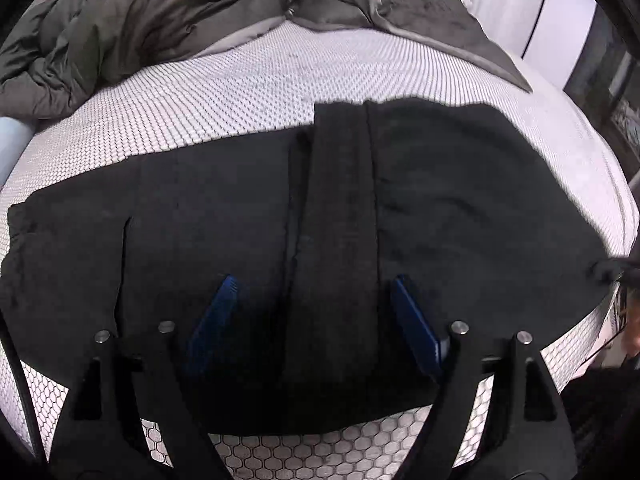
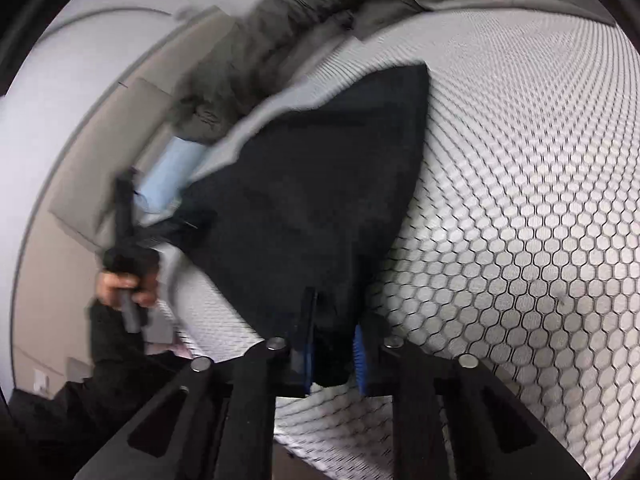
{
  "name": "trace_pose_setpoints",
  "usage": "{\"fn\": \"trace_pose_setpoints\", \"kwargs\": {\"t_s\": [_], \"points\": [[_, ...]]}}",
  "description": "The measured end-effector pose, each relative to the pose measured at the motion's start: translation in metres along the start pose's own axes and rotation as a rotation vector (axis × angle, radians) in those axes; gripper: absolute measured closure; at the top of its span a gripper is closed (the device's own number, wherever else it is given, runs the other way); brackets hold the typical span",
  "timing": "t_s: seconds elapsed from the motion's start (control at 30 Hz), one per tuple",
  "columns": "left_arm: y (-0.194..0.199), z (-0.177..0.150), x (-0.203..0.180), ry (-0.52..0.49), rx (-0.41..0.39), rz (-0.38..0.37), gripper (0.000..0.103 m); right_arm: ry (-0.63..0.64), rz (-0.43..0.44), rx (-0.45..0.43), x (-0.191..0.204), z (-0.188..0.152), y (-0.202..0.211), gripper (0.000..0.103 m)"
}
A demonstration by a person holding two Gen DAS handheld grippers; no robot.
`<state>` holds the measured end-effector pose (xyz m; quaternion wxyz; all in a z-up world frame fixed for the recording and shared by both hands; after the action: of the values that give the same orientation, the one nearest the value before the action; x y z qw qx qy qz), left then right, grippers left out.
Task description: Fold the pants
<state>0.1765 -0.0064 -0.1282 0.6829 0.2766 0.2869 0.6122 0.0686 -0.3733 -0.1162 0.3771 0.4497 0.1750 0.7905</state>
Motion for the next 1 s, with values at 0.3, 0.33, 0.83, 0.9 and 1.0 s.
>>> {"fn": "trace_pose_setpoints", "kwargs": {"t_s": [0.3,0.33,0.83,0.9,1.0], "points": [[0.011,-0.007,-0.002,0.006,0.008,-0.039,0.024,0.047,-0.042,-0.045,0.002,-0.010,0.021,0.047],[0.016,-0.007,-0.004,-0.005,0.000,-0.044,0.024,0.039,-0.025,-0.083,0.003,-0.005,0.030,0.038],[0.044,-0.002,-0.006,-0.063,-0.068,-0.009,0.024,0.016,-0.088,-0.033,-0.012,-0.022,0.012,0.078],[0.053,0.004,-0.014,-0.043,-0.109,-0.013,0.024,-0.001,-0.091,-0.038,-0.012,-0.029,0.013,0.078],[0.059,0.006,-0.046,-0.028,-0.138,-0.064,0.024,0.000,-0.096,-0.054,-0.010,-0.035,0.016,0.078]]}}
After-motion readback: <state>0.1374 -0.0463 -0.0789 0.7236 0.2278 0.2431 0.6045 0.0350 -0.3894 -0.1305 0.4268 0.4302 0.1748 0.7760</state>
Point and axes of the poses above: each gripper's, at about its wrist camera, not at the fingertips, and y roughly against the way its jaws point, x to its left, z to its top, the point moved 9 cm from there along -y, roughly the way its jaws point, and after that the axes turned 8 degrees about -x, right-handed, at the moved point
